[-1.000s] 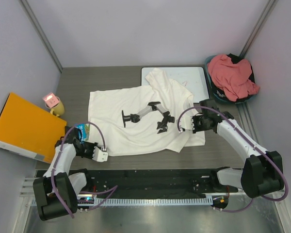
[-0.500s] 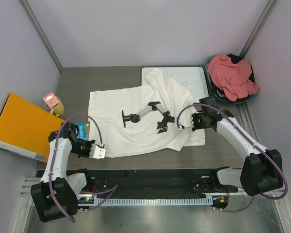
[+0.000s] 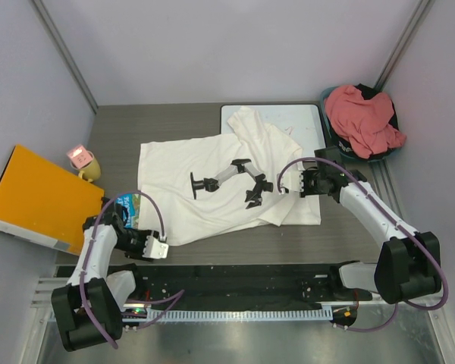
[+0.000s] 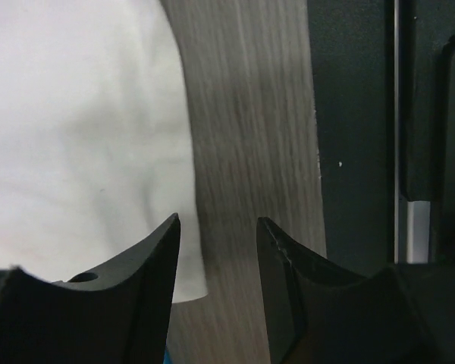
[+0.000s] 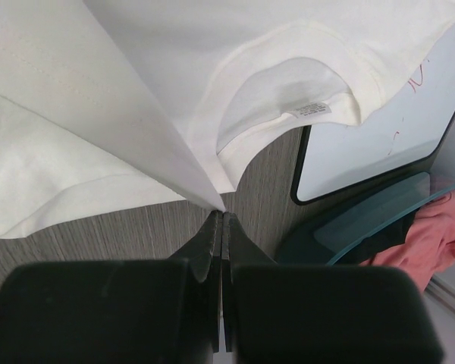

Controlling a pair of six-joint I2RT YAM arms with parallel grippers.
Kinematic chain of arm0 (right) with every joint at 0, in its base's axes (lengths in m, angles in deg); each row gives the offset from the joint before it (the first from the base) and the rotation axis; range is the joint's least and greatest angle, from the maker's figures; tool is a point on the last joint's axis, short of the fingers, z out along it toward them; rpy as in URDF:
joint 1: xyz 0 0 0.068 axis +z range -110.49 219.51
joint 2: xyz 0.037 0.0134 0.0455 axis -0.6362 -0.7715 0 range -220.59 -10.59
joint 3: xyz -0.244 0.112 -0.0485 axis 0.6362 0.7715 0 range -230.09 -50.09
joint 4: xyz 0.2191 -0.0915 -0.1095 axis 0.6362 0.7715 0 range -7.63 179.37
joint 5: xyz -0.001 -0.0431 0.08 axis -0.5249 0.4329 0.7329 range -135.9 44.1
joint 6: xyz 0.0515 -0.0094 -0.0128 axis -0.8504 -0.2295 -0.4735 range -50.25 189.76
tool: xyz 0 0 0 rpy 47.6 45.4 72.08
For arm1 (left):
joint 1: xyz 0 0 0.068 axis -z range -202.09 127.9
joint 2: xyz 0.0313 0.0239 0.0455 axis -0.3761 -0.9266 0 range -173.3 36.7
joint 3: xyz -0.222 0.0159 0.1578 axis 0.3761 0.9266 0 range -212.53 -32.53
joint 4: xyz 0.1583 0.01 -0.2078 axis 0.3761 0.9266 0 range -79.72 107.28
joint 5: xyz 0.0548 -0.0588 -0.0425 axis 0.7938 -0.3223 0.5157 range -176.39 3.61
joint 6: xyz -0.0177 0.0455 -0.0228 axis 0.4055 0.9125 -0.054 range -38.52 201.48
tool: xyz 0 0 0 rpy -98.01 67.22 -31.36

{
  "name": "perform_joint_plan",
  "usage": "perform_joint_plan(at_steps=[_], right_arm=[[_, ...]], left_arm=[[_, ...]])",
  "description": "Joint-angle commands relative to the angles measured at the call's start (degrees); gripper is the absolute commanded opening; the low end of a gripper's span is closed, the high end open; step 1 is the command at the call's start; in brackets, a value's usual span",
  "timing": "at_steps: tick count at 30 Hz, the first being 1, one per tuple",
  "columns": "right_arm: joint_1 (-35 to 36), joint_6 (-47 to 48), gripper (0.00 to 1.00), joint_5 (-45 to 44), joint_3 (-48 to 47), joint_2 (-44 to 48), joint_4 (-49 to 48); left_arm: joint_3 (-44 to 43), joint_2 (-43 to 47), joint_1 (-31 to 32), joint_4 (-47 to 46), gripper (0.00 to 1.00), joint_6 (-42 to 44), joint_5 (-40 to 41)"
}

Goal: Fold and stack the t-shirts
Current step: Fold the flattened tshirt in 1/3 of the way

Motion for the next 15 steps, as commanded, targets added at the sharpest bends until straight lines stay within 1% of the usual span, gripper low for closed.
perform_joint_plan(at_steps=[1,9,15], right_arm=[[-0.1,-1.2,0.01,-0.4,-1.7,0.3,-2.2],[0.0,-1.4,0.01,0.4,-2.0,0.0,-2.2],[-0.1,-1.5,0.01,0.1,-1.7,0.4,-2.2]], left_arm=[[5.9,2.2,-0.1,-8.6,0.46,30.9,1.1],[9.0,0.5,0.0,-16.6,0.41,29.7,1.9],[9.4,-1.0,-0.1,-17.7,0.38,29.6,3.0]])
